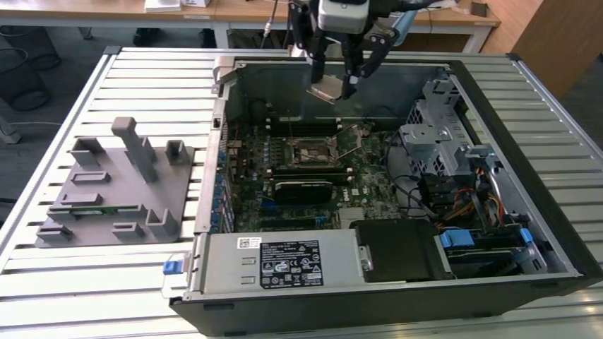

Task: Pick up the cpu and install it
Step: 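Place the cpu into insertion slot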

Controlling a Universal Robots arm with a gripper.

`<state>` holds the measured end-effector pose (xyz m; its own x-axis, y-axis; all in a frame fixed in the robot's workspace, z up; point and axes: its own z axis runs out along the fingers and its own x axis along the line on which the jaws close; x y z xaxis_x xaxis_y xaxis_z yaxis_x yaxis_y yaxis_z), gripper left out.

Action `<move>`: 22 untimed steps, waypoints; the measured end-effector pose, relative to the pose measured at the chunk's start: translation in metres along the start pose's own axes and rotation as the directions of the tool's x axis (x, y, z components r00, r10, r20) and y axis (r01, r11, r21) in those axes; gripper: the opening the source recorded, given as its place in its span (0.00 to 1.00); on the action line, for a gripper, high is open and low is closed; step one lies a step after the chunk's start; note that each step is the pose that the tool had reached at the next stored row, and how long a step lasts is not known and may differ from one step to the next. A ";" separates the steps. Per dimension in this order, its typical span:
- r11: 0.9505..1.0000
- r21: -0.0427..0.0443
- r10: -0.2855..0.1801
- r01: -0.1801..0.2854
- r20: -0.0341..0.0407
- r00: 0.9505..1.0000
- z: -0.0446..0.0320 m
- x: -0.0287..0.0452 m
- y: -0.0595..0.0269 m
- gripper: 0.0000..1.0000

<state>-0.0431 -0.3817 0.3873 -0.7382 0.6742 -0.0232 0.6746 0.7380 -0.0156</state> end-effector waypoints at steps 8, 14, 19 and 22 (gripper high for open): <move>0.993 0.003 0.114 -0.114 -0.001 0.993 0.0013 0.0004 0.0004 0.53; 0.979 0.006 0.204 -0.204 -0.002 0.979 0.0026 0.0006 0.0006 0.53; 0.962 0.007 0.274 -0.274 -0.003 0.962 0.0046 0.0007 0.0006 0.53; 0.946 0.009 0.324 -0.324 -0.003 0.946 0.0069 0.0007 0.0007 0.53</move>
<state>-0.0431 -0.3809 0.3804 -0.4800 0.8770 -0.0238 0.8773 0.4797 -0.0158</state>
